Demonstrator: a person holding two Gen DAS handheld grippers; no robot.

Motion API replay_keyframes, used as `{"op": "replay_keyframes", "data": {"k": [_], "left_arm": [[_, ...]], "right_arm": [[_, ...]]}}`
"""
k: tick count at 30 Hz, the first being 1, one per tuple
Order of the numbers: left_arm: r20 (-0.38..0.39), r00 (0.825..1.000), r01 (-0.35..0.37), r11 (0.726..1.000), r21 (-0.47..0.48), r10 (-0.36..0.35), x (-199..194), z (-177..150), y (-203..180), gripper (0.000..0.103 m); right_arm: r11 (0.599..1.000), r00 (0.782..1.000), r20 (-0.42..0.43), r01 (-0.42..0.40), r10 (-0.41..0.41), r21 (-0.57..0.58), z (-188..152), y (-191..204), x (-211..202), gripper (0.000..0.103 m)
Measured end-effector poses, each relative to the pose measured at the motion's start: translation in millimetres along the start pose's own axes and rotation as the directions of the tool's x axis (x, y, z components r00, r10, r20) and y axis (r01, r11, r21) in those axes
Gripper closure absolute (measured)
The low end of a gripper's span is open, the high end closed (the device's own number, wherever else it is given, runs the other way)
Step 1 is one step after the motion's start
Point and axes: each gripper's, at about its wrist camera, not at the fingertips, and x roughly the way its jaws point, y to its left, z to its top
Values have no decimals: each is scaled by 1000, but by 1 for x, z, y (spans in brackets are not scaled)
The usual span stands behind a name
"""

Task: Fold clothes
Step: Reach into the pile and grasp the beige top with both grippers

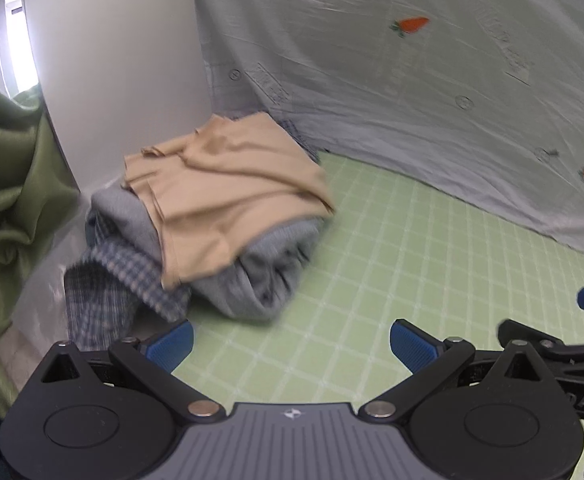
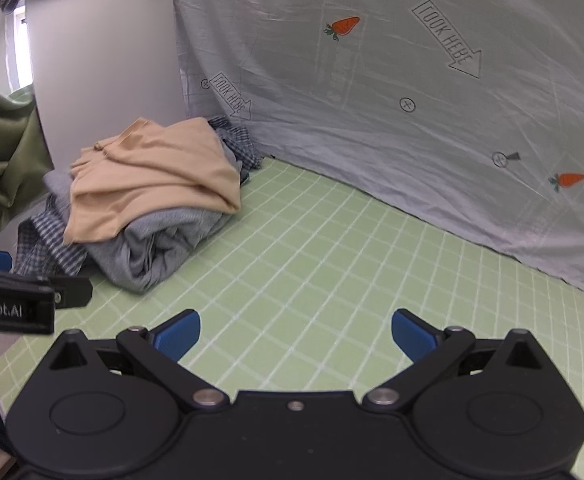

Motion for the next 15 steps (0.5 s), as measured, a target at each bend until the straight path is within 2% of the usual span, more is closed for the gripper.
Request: {"op": "replay_keyframes", "data": {"k": [5, 7, 15], "left_arm": [[5, 999, -33, 998, -53, 33, 42, 38, 27, 0], [-4, 999, -45, 996, -73, 45, 62, 51, 40, 0], [-71, 990, -127, 982, -139, 118, 153, 90, 66, 0]], "right_arm": [[1000, 1000, -5, 13, -13, -14, 35, 13, 48, 0], [1000, 1000, -16, -10, 10, -19, 49, 20, 72, 0], [996, 995, -83, -55, 49, -73, 97, 76, 185, 1]]}}
